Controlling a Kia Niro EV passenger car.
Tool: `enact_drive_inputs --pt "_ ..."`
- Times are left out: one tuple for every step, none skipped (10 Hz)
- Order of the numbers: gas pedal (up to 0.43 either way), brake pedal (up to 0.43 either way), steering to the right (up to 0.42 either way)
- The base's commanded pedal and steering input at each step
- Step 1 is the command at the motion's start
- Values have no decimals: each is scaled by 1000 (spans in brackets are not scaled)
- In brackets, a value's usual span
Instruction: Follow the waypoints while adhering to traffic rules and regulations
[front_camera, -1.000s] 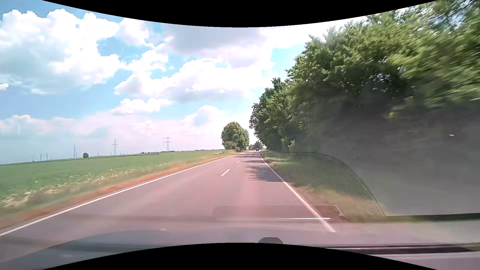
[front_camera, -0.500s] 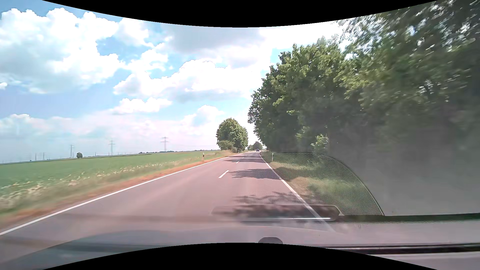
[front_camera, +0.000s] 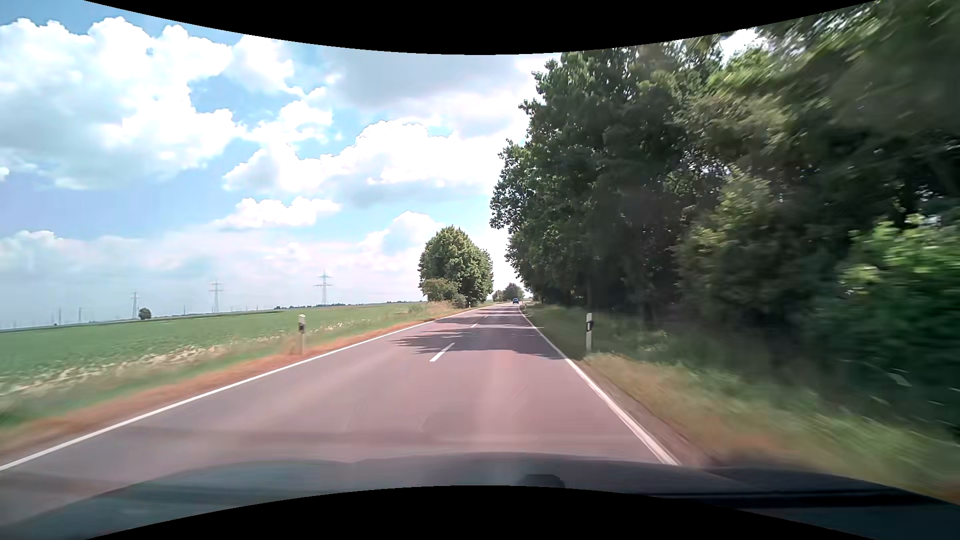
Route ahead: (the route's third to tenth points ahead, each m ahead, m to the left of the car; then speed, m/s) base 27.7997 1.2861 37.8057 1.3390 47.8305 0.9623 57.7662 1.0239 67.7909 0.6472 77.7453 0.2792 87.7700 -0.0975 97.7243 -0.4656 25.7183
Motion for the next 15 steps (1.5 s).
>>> enact_drive_inputs --pt "228 0 1" --pt "240 0 1" --pt "240 0 1" --pt "240 0 1" --pt "240 0 1" --pt "240 0 1" --pt "240 0 1" --pt "240 0 1" --pt "240 0 1" --pt "240 0 1" --pt "240 0 1" --pt "240 0 1" --pt "240 0 1" --pt "240 0 1" --pt "240 0 1"
